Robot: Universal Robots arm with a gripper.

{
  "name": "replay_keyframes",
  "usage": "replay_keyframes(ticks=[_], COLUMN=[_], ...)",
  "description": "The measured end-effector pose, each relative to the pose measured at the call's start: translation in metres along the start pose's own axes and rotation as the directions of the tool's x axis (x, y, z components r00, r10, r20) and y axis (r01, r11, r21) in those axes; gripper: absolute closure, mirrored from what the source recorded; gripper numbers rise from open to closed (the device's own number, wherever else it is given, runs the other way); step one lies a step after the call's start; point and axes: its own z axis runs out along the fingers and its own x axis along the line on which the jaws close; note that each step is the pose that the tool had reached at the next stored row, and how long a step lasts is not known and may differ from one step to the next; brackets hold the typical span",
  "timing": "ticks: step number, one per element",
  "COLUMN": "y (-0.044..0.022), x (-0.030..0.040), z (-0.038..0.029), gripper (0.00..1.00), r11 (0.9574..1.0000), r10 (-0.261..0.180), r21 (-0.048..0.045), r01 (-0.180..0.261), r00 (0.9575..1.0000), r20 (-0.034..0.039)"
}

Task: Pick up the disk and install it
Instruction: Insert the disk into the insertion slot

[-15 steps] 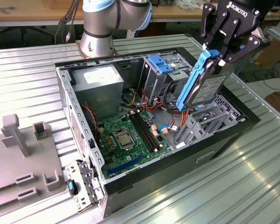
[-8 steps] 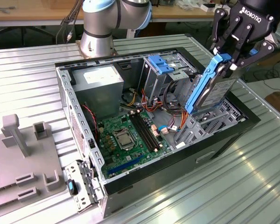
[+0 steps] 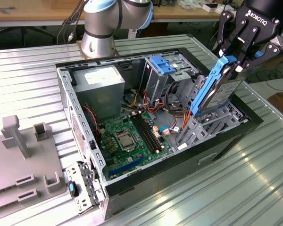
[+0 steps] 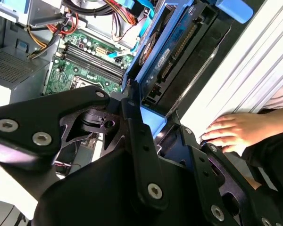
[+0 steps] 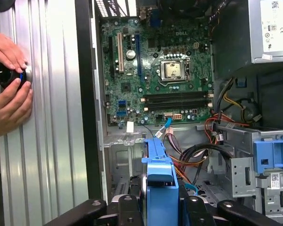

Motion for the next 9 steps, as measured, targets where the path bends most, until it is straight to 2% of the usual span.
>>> replay_keyframes(ticks=[6,9], y=[-0.0056,-0.0066], x=[-0.0003,0.0032], z=[0.0032,0.0039], gripper=[0.63,0.63], r11=[1.0000,1.0000], r10=[0.002,0.002], r21=[-0.0004,-0.0005], r01=[-0.002,-0.002], r00=[1.0000,1.0000], r20=[-0.0011,-0.0009])
